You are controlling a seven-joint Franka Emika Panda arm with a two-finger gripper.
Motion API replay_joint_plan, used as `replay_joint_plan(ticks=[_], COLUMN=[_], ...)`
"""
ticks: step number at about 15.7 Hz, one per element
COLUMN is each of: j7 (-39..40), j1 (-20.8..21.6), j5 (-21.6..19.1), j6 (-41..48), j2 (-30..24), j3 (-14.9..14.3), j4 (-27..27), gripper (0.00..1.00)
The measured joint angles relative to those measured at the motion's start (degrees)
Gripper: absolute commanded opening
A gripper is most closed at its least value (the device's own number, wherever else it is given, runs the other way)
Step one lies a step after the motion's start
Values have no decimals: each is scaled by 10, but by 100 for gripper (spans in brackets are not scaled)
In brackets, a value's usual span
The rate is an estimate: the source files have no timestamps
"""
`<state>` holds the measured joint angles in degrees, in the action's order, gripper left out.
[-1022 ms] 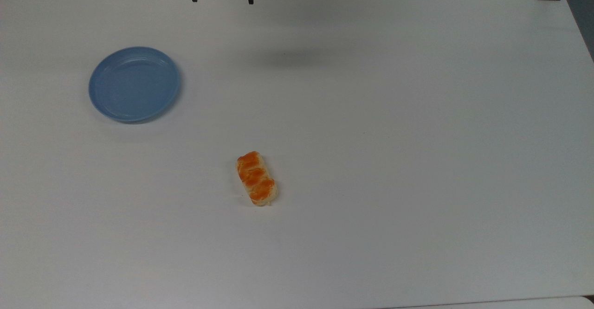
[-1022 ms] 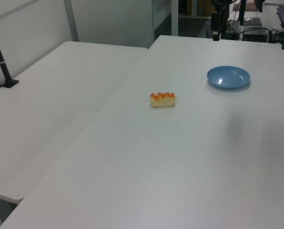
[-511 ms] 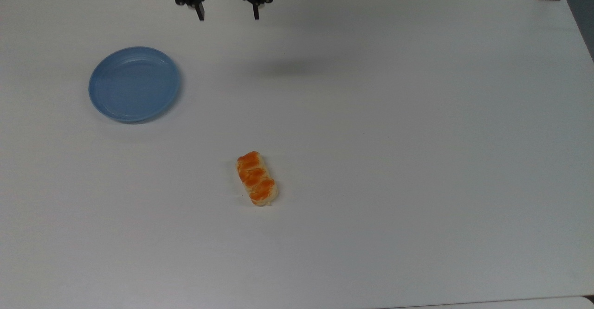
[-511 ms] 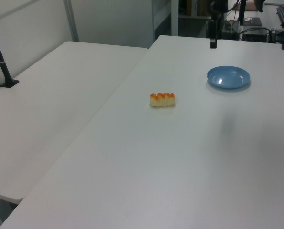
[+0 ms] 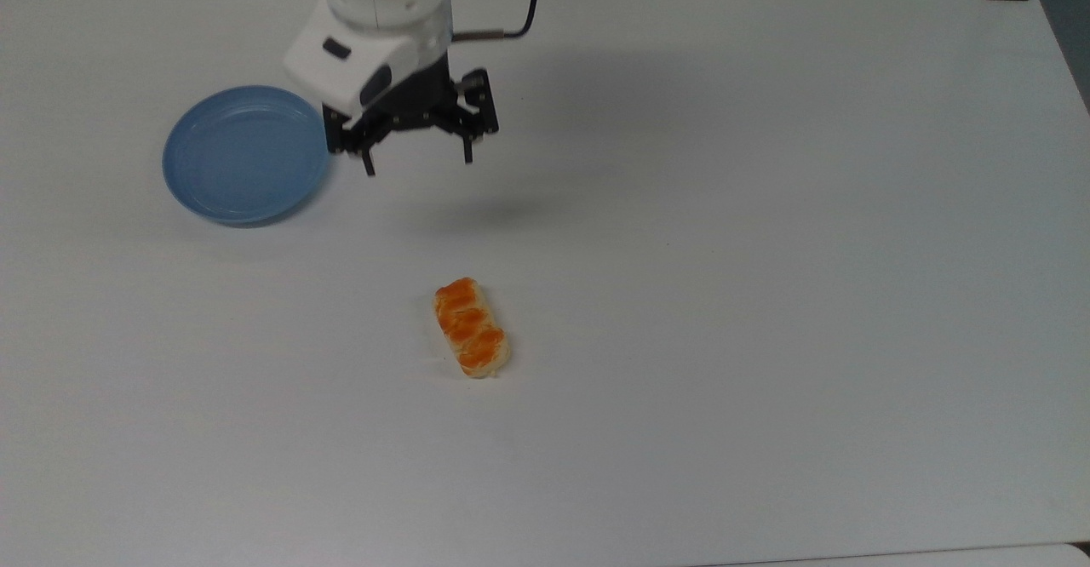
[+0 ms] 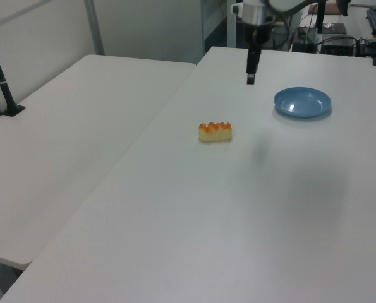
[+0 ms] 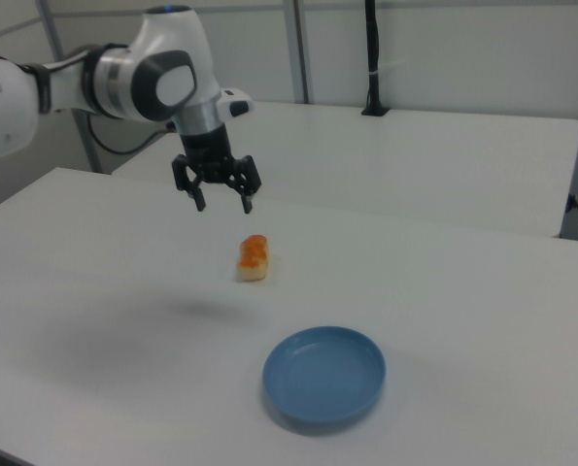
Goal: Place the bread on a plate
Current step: 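Move the open gripper over the orange bread roll and lower it, then close the gripper on the bread roll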
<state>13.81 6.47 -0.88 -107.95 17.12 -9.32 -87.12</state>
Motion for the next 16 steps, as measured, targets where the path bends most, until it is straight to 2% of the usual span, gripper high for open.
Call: replay_joint_plan(ticks=[3, 6, 9, 16], j7=[13, 13, 14, 12], j1=[12, 31, 36, 74], j5=[0, 0, 0, -2], j6=[-40, -72, -103, -165], j2=[51, 90, 133, 212], j3=[-9, -31, -37, -59], j4=[29, 44, 64, 77], gripper=[100, 100, 100, 100])
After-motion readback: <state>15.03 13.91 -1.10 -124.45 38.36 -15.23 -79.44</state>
